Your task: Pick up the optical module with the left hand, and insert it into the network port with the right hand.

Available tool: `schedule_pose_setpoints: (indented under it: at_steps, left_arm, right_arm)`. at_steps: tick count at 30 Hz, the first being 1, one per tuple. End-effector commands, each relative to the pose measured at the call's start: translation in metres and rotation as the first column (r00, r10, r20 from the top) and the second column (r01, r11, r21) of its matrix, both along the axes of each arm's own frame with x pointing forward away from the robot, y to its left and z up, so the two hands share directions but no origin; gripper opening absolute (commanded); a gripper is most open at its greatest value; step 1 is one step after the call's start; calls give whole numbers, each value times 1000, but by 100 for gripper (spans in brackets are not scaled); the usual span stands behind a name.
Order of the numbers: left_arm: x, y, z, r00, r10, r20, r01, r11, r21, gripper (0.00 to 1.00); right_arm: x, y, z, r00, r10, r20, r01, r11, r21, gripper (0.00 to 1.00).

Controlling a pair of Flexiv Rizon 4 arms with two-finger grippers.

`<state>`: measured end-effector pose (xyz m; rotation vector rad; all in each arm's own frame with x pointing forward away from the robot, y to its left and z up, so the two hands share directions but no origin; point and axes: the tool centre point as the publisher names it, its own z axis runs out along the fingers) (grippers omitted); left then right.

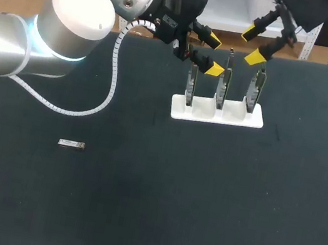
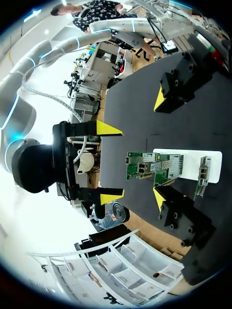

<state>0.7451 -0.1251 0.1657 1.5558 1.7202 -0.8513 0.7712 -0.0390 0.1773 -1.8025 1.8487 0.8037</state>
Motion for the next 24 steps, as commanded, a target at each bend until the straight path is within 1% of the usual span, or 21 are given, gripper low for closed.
schedule_pose_setpoints:
  at_steps: [1,9,10,11,12,13,14,24]
  left_arm:
    - [2,-1,1,1000,-2,-4,2,1000,7,100]
    - [2,-1,1,1000,-2,-4,2,1000,7,100]
    - [2,-1,1,1000,-2,-4,2,1000,7,100]
    - [2,-1,1,1000,-2,-4,2,1000,7,100]
    - [2,-1,1,1000,-2,-4,2,1000,7,100]
    - [2,-1,1,1000,-2,-4,2,1000,7,100]
    - [2,-1,1,1000,-2,-4,2,1000,7,100]
    - [2,-1,1,1000,-2,-4,2,1000,7,100]
  right_arm:
    - [-11,-8,-3,998,-40,43,38,999,37,100]
    - [-11,-10,-5,997,-52,52,49,997,52,100]
    - [-11,-10,-5,997,-54,52,52,997,50,84]
    - [-10,-10,-5,997,-58,52,56,997,49,54]
    - [-10,-11,-5,997,-63,54,60,997,48,44]
    - [-10,-11,-5,996,-67,57,64,997,47,18]
    - [-10,-11,-5,996,-68,60,66,997,46,0]
    - [-9,-9,-5,996,-69,63,66,997,47,0]
